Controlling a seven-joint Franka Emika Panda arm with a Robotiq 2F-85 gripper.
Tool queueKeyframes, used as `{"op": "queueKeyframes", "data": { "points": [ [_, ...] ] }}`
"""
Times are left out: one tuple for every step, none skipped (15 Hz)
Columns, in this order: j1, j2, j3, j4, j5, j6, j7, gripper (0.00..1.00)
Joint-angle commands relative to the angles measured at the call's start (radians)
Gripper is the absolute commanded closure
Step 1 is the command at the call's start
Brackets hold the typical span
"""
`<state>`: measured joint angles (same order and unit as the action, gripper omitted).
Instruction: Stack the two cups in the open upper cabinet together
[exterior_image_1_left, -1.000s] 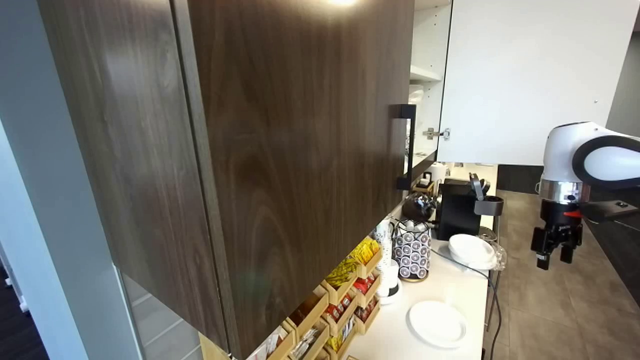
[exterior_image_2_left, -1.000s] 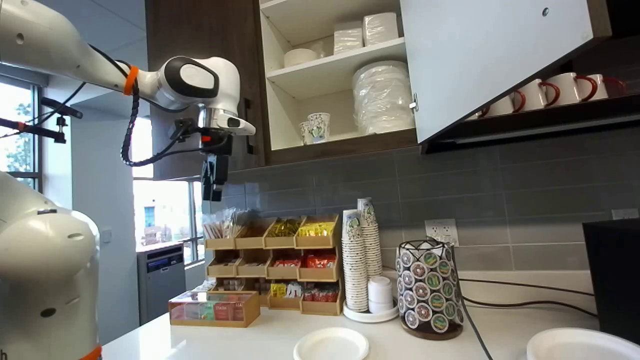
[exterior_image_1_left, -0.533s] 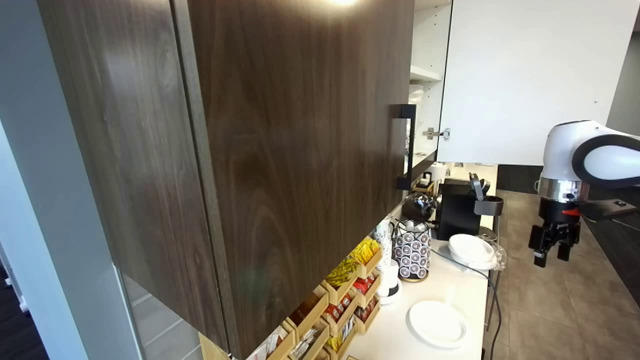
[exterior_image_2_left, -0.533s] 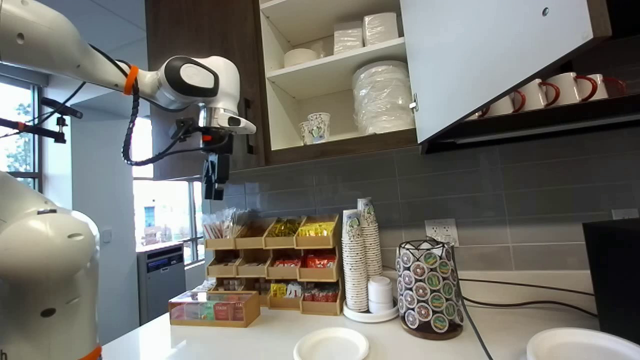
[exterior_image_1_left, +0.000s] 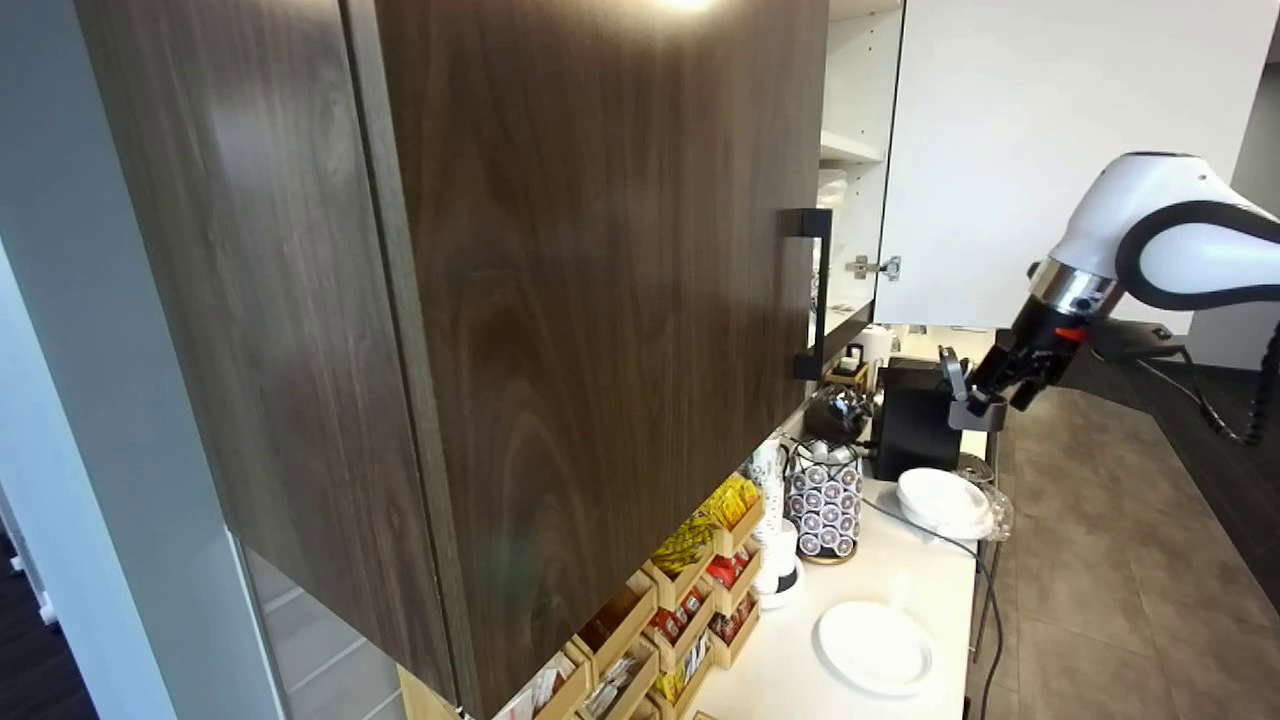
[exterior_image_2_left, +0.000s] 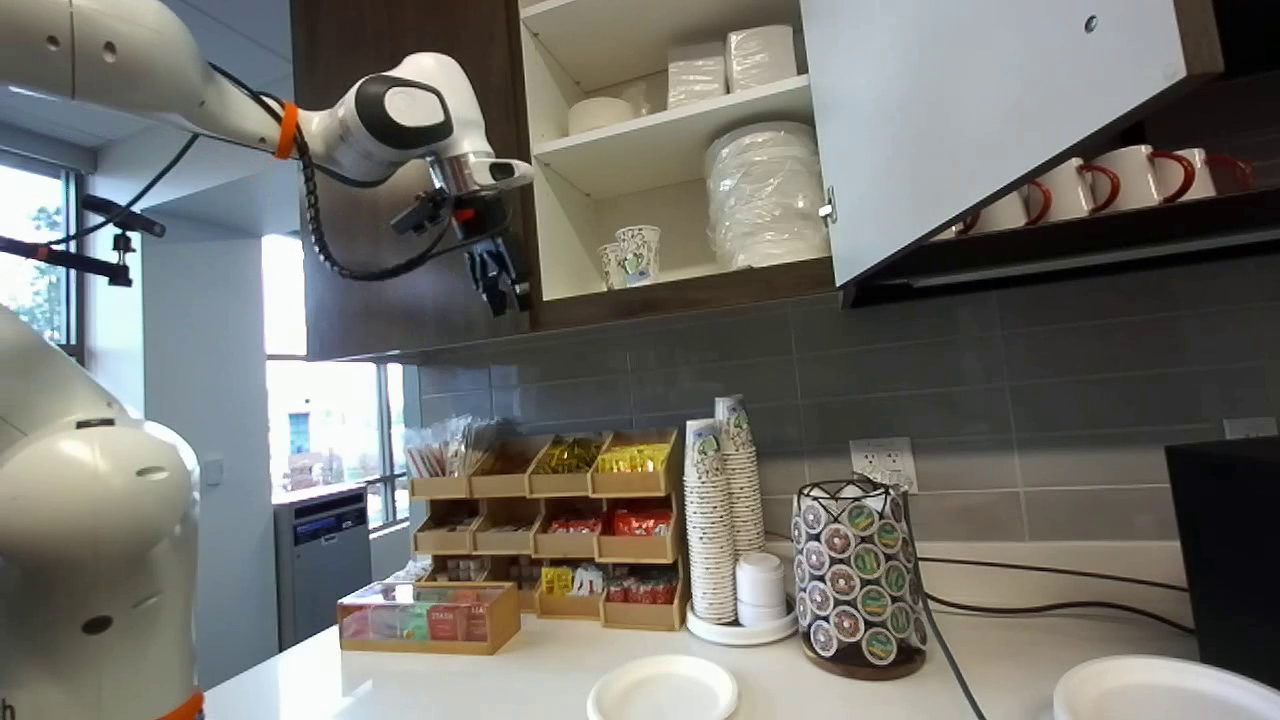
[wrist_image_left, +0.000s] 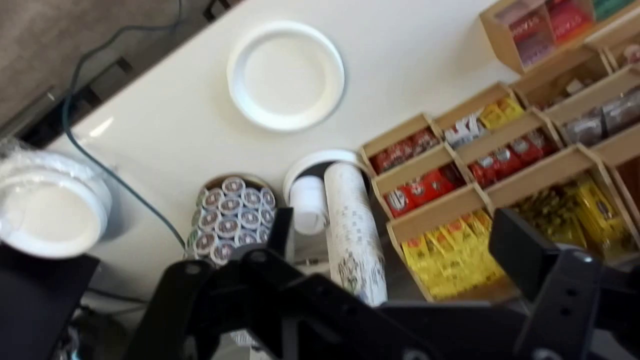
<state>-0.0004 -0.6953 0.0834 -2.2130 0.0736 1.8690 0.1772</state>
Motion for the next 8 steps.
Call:
{"op": "queueKeyframes", "data": {
  "points": [
    [-0.021,0.134,0.033,0.179,-0.049,0.104,0.028,0.0],
    [-0.014,0.152,0.033,0.211,-0.064,0.133,0.008,0.0],
    [-0.006,0.168,0.037,0.233,-0.079,0.149,-0.008,0.0],
    [0.002,0.115,0.019,0.167,-0.054,0.134,0.003,0.0],
    [0.003,0.137,0.023,0.197,-0.064,0.144,0.003,0.0],
    [0.004,0.151,0.025,0.214,-0.069,0.146,0.002,0.0],
    [0.004,0.16,0.027,0.224,-0.072,0.145,0.002,0.0],
    [0.005,0.165,0.027,0.228,-0.073,0.145,0.002,0.0]
  ]
}}
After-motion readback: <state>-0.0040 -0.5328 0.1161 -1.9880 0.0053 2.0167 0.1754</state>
